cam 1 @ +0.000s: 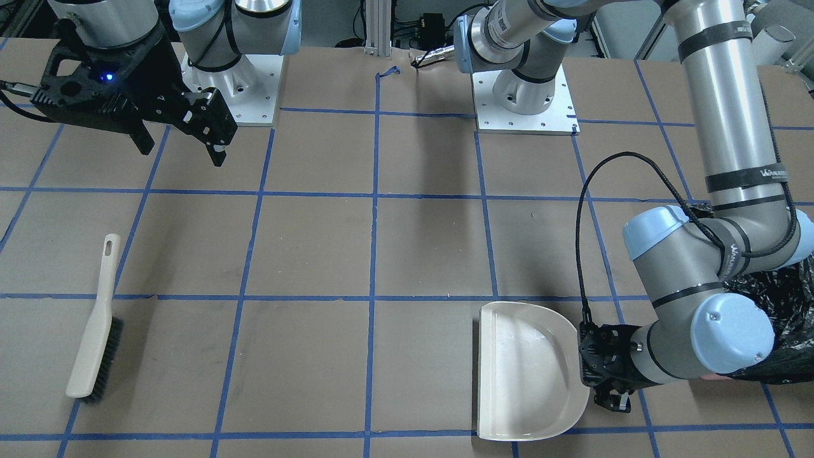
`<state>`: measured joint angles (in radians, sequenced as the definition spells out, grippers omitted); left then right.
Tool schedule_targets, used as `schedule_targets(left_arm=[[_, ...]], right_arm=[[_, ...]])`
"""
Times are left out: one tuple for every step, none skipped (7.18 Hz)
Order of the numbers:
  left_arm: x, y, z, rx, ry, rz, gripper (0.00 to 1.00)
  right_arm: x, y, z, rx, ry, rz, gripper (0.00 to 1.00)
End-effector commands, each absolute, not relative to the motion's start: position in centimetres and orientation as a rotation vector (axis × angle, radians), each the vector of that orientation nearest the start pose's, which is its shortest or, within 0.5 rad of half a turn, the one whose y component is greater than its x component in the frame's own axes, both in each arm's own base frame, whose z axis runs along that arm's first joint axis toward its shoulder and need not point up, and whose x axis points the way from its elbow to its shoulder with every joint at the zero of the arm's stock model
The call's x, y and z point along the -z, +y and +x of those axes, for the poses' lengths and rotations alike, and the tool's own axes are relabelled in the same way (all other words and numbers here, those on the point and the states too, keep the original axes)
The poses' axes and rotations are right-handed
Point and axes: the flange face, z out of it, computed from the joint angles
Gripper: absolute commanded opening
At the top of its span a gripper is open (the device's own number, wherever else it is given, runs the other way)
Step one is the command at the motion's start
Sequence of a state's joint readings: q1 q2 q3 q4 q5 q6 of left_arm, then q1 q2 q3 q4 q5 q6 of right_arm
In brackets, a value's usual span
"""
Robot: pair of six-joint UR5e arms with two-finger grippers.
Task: Sweep and dump trash into bin
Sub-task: 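Carry the empty dustpan back and lower it onto the table with the left gripper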
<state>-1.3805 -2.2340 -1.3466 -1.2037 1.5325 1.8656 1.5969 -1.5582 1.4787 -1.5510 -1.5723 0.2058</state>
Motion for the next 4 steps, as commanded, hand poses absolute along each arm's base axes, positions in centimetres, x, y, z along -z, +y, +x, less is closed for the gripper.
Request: schedule_targets(left_arm=[[-21.30,-72.18,-0.76,0.015,-2.021,-2.278,0.00],[-21.39,-72.15,-1.30,0.018,-2.016,-2.283,0.00],[-21.19,-72.01,-1.54,0.022,-2.014,-2.280,0.00],[-21.46,-71.93,-1.48,0.032,-2.028,-2.273,0.00]], right_arm=[[-52.30,-49.77,14.62,0.086,3.123,0.279,1.00],[-52.31,-49.78,14.63,0.088,3.121,0.278,1.00],[-52.24,-49.78,14.62,0.086,3.123,0.279,1.00],[-52.25,-49.79,14.63,0.088,3.121,0.278,1.00]])
